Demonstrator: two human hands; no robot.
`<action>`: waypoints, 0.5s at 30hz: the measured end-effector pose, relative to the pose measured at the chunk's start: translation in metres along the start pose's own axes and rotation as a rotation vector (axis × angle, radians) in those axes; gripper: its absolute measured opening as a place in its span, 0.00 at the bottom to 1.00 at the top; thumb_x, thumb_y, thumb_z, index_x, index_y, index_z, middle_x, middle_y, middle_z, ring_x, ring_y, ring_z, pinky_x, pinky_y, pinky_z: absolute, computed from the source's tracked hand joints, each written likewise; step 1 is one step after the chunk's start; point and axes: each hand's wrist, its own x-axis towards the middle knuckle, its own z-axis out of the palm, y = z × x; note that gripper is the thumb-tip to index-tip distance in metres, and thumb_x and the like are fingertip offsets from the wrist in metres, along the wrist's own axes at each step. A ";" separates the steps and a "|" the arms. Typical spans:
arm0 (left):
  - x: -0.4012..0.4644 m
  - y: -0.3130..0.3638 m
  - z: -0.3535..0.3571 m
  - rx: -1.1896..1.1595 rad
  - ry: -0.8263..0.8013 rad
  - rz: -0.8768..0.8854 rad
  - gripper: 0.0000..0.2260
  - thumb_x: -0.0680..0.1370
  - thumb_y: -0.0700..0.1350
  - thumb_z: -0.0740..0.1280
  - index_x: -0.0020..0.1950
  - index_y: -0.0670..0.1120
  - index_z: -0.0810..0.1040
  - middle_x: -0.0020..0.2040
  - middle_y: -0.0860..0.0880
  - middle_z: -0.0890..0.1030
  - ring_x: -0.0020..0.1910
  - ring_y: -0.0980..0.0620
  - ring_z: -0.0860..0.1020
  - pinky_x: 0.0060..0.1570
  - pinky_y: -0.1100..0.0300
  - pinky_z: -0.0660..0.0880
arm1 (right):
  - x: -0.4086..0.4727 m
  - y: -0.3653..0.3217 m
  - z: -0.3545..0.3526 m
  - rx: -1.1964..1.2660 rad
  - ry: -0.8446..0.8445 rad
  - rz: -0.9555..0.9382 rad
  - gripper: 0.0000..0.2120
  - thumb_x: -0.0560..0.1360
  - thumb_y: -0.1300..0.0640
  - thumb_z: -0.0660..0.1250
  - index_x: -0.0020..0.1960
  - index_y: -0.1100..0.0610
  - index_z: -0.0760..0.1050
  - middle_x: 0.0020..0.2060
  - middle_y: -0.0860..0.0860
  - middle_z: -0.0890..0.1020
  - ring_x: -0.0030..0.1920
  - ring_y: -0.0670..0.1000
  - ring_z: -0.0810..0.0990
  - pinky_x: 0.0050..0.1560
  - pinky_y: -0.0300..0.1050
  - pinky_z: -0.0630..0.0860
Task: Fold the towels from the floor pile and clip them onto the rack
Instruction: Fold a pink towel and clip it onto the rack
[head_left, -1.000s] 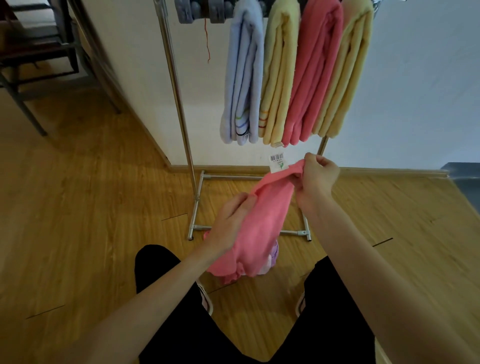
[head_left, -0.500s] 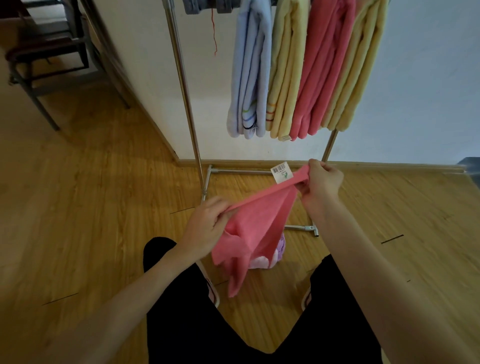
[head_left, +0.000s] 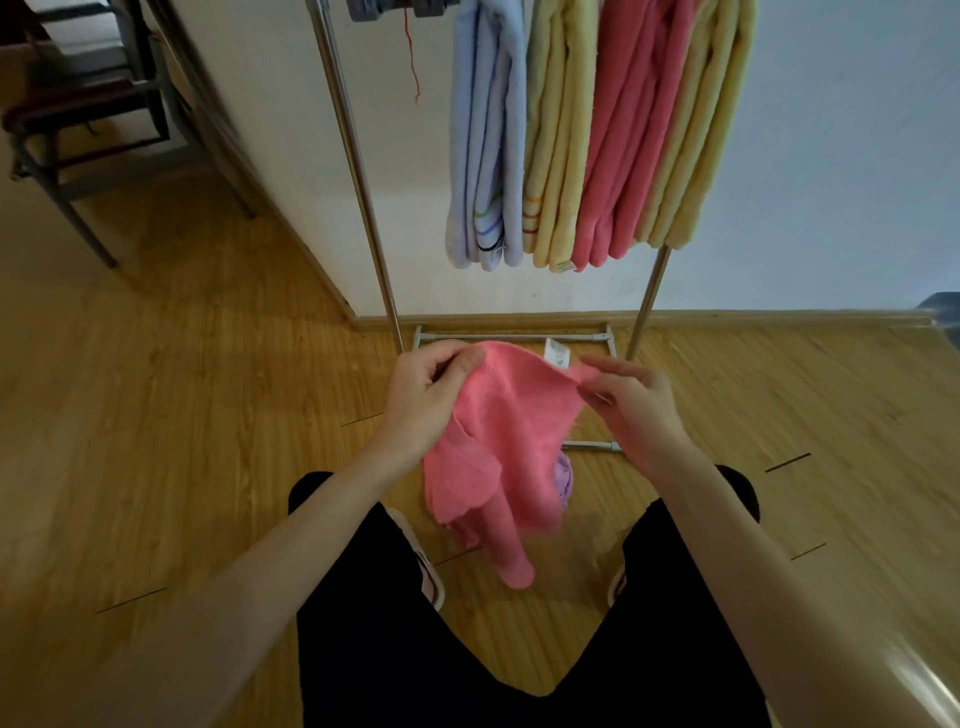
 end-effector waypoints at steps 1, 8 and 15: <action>0.001 0.001 0.000 -0.013 -0.004 -0.010 0.09 0.78 0.41 0.66 0.43 0.54 0.80 0.33 0.54 0.79 0.33 0.59 0.75 0.35 0.69 0.72 | -0.002 0.005 -0.002 -0.069 -0.033 -0.019 0.16 0.70 0.73 0.65 0.56 0.65 0.78 0.48 0.61 0.82 0.49 0.54 0.82 0.55 0.47 0.78; 0.003 0.007 -0.002 -0.077 0.000 -0.090 0.06 0.78 0.42 0.66 0.46 0.49 0.82 0.32 0.58 0.80 0.33 0.63 0.77 0.36 0.70 0.73 | -0.001 0.041 -0.003 -0.731 -0.211 -0.418 0.06 0.74 0.67 0.67 0.50 0.63 0.81 0.42 0.53 0.81 0.42 0.46 0.79 0.50 0.46 0.78; 0.007 0.015 -0.016 -0.099 0.065 -0.149 0.05 0.78 0.44 0.66 0.46 0.48 0.82 0.39 0.52 0.82 0.39 0.57 0.80 0.41 0.60 0.78 | -0.011 0.061 0.010 -0.924 -0.143 -0.749 0.07 0.77 0.64 0.64 0.51 0.65 0.79 0.45 0.51 0.73 0.41 0.49 0.74 0.40 0.36 0.72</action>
